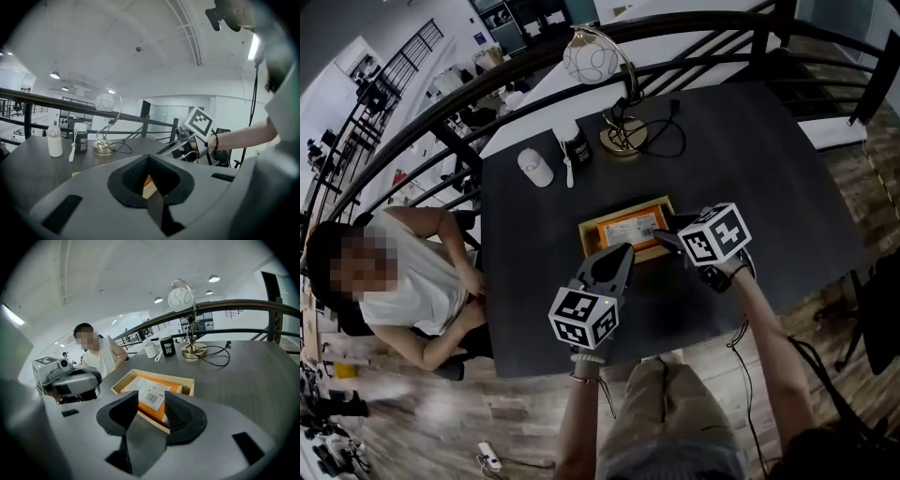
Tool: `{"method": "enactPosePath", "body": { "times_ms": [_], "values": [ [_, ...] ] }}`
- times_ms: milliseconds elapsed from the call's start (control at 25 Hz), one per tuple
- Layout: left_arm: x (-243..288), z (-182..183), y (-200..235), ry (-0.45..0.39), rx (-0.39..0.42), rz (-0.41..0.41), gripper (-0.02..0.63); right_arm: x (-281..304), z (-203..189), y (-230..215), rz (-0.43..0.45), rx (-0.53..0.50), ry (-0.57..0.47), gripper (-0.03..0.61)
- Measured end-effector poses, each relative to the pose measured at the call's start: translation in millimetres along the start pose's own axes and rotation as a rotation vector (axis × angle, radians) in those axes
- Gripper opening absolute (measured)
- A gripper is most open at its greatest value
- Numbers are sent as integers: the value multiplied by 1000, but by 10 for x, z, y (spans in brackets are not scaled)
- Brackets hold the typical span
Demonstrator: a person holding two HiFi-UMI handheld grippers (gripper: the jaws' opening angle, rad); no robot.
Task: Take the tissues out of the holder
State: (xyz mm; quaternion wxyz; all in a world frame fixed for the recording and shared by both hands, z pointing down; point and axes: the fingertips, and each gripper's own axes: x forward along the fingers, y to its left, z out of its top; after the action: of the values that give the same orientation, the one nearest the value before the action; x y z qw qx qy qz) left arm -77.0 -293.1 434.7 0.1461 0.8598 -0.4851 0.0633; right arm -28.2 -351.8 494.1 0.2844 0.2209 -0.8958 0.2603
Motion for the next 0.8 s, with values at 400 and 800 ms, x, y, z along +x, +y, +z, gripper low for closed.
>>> {"method": "enactPosePath", "body": {
  "times_ms": [400, 800],
  "values": [
    [235, -26, 210, 35, -27, -14, 8, 339, -19, -223, -8, -16, 195, 158],
    [198, -2, 290, 39, -42, -8, 8, 534, -206, -278, -103, -89, 443, 156]
  ]
}}
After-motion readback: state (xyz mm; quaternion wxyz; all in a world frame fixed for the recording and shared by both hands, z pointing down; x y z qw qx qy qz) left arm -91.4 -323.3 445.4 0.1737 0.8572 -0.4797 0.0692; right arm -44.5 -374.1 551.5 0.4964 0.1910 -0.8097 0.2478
